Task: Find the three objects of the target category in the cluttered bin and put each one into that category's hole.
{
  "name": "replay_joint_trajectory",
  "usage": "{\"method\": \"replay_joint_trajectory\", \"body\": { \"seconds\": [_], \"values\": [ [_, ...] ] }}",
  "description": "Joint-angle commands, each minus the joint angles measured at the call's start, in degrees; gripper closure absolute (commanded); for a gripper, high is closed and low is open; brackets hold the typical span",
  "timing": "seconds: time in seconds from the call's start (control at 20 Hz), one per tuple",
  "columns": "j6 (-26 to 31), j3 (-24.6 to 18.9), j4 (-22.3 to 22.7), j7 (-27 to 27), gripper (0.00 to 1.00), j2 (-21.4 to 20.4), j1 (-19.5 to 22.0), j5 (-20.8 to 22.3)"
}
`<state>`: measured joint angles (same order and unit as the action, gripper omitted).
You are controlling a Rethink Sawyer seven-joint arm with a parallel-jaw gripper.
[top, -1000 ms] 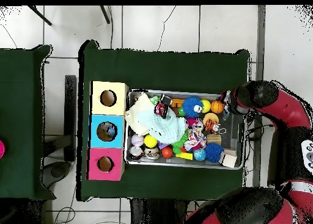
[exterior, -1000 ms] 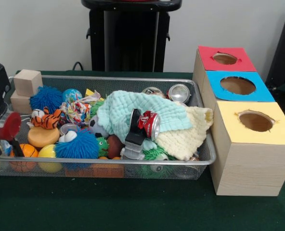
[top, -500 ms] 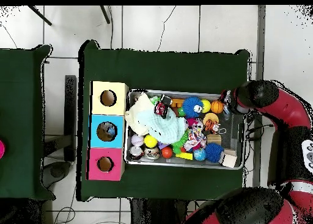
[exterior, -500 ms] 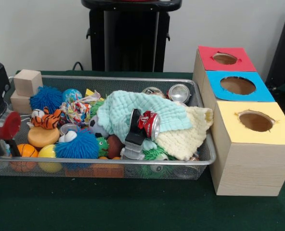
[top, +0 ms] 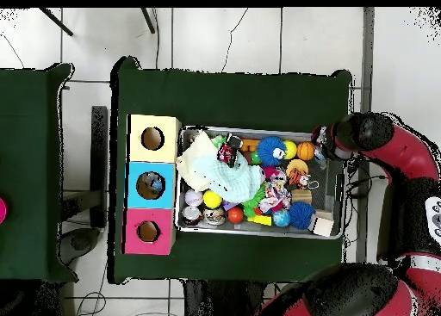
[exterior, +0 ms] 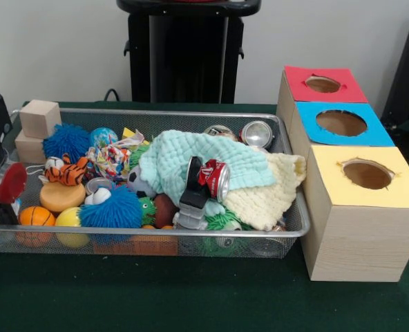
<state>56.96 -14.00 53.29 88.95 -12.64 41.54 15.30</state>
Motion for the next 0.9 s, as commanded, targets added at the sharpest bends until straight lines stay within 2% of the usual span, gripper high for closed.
{"method": "replay_joint_trajectory", "body": {
  "seconds": [0.05, 0.3, 0.45, 0.9],
  "values": [
    [6.28, -5.48, 0.3, -14.53, 1.0, 2.97, -0.17, 1.57],
    [7.45, -5.29, 0.97, -13.79, 1.0, 1.73, -0.4, 1.24],
    [8.82, -4.55, 2.17, -13.06, 1.0, -0.54, -0.74, 1.14],
    [9.66, -2.81, 9.91, -9.91, 1.0, -8.29, -0.65, 0.45]
  ]
}}
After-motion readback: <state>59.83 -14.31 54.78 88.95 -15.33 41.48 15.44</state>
